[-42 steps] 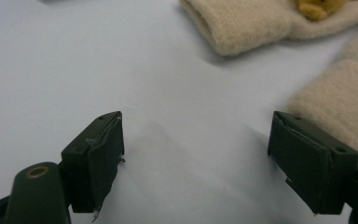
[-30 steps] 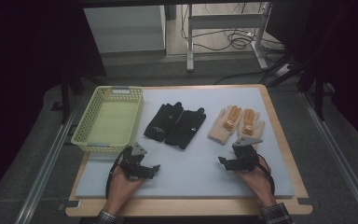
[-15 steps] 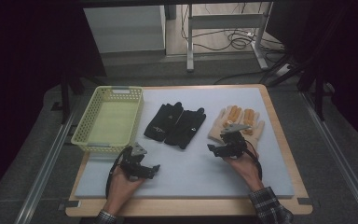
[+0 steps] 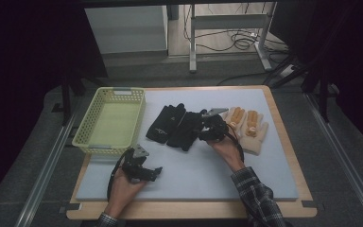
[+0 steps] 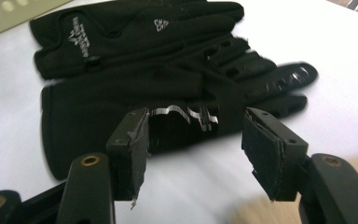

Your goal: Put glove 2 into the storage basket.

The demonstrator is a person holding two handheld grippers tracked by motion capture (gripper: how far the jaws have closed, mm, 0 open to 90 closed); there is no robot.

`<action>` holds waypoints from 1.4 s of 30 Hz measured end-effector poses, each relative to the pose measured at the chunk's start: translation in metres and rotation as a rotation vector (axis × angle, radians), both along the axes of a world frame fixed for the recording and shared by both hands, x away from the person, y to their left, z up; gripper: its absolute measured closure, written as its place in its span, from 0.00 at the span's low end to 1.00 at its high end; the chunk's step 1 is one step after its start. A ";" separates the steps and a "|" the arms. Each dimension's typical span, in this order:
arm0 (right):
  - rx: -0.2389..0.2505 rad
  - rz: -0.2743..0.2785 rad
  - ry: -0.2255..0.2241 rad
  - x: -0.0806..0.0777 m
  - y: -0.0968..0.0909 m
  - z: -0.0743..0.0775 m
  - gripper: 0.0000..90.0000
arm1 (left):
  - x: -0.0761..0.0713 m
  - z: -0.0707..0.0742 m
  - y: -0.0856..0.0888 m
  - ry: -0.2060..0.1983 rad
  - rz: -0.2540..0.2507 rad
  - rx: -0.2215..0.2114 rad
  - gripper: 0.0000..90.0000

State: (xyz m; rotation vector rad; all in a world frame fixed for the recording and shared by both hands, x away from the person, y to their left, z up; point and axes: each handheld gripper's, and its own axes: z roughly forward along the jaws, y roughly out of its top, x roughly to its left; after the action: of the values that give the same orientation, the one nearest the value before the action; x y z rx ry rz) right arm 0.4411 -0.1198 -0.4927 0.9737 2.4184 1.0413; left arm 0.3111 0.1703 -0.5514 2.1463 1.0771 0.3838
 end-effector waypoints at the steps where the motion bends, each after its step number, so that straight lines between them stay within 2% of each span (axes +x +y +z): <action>1: 0.002 -0.002 0.002 0.004 0.004 -0.001 0.45 | 0.000 0.000 0.000 0.000 -0.001 0.002 0.04; 5: 0.006 -0.020 0.018 0.015 0.015 -0.005 0.37 | 0.000 0.000 0.000 0.000 0.000 0.000 0.04; 6: 0.007 -0.039 0.026 0.023 0.023 -0.010 0.32 | 0.000 0.000 0.000 0.000 -0.001 0.002 0.04; 10: -0.007 -0.063 0.040 0.033 0.035 -0.019 0.27 | 0.000 0.000 0.000 0.000 0.000 -0.001 0.04; 13: -0.100 -0.072 0.038 0.040 0.043 -0.031 0.27 | 0.000 0.000 0.000 0.000 0.000 0.002 0.04; 14: -0.088 -0.071 0.029 0.041 0.044 -0.033 0.32 | 0.000 0.000 0.000 0.000 0.000 0.001 0.04; 15: -0.088 -0.071 0.029 0.041 0.044 -0.033 0.32 | 0.000 0.000 0.000 0.000 0.000 0.001 0.04; 16: -0.052 -0.049 0.056 0.040 0.044 -0.033 0.59 | 0.000 0.000 0.000 0.000 0.000 0.002 0.04; 17: -0.023 -0.032 0.081 0.040 0.043 -0.034 0.61 | 0.000 0.000 0.000 0.000 0.000 0.002 0.04; 19: -0.017 -0.041 0.079 0.039 0.043 -0.034 0.63 | 0.000 0.000 0.000 0.000 0.000 0.002 0.04; 20: -0.015 -0.045 0.095 0.039 0.042 -0.033 0.74 | 0.000 0.000 0.000 0.000 0.000 0.002 0.04; 23: -0.014 -0.029 0.104 0.038 0.042 -0.031 0.90 | 0.000 0.000 0.000 0.000 0.000 0.002 0.04; 26: -0.017 -0.014 0.090 0.037 0.042 -0.030 0.92 | 0.000 0.000 0.000 0.001 -0.001 0.002 0.04; 29: -0.027 0.007 0.071 0.034 0.040 -0.023 0.93 | 0.000 0.000 0.000 0.000 0.000 -0.001 0.04; 33: 0.002 0.052 0.066 0.027 0.031 -0.007 0.93 | 0.000 0.000 0.000 0.001 -0.001 0.002 0.04; 38: 0.030 0.110 0.062 0.006 0.020 0.017 0.93 | 0.000 0.000 0.000 0.001 -0.001 0.002 0.04; 39: 0.030 0.110 0.062 0.006 0.020 0.017 0.93 | 0.000 0.000 0.000 0.001 -0.001 0.002 0.04; 40: 0.039 0.146 0.062 -0.004 0.016 0.025 0.93 | 0.000 0.000 0.000 0.001 0.000 -0.001 0.04; 42: 0.047 0.174 0.067 -0.018 0.012 0.033 0.93 | 0.000 0.000 0.000 0.001 0.001 -0.001 0.04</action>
State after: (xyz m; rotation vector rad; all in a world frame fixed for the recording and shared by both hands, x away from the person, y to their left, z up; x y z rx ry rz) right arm 0.4234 -0.1077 -0.4594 0.8369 2.5825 1.1457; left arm 0.3111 0.1702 -0.5515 2.1458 1.0787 0.3822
